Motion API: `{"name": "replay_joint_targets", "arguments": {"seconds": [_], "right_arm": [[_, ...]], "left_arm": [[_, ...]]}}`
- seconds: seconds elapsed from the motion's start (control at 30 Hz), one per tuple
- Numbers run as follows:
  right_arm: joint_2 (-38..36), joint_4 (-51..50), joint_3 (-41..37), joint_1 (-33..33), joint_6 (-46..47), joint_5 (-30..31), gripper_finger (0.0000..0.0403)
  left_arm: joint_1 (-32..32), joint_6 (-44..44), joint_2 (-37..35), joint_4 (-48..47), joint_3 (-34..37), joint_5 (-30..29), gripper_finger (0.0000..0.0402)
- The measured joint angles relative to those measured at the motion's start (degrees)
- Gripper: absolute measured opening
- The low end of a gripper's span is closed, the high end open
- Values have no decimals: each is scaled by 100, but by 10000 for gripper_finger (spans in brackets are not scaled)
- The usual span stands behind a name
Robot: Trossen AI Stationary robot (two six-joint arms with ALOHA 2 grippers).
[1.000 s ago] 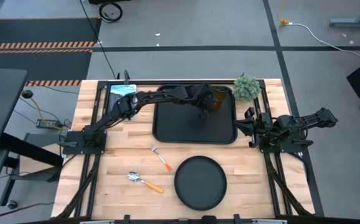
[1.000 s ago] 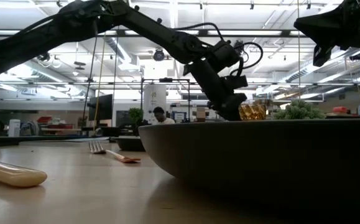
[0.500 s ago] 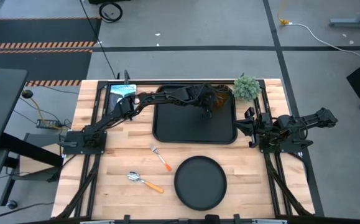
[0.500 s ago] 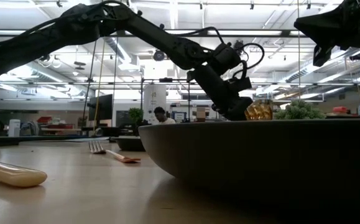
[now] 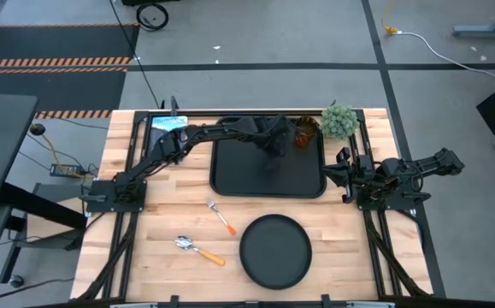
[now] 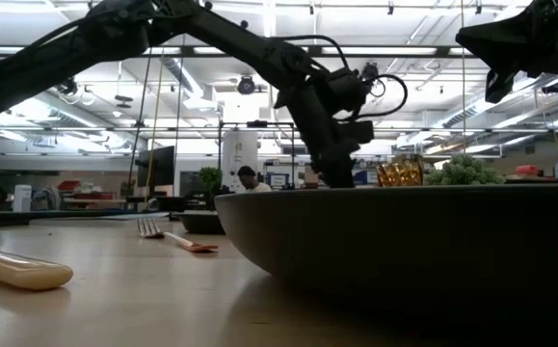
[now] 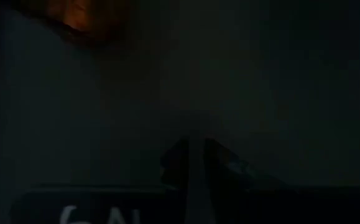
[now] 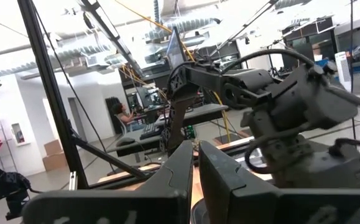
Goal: Pick and place plate/cup/fork/spoon on tray
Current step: Put the black plate on the black tray to the bottom left of the orange glass
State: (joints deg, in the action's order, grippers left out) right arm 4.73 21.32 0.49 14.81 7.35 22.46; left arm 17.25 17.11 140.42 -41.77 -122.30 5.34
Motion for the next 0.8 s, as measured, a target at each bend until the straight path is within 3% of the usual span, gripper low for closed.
{"name": "replay_joint_targets", "arguments": {"seconds": [0.53, 0.8], "right_arm": [[0, -2, 0, 2, 0, 17, 34], [2, 0, 0, 0, 0, 20, 34]], "left_arm": [[-32, 1342, -134, -639, -2, 52, 56], [-6, 1218, -378, -1527, -2, 43, 56]]}}
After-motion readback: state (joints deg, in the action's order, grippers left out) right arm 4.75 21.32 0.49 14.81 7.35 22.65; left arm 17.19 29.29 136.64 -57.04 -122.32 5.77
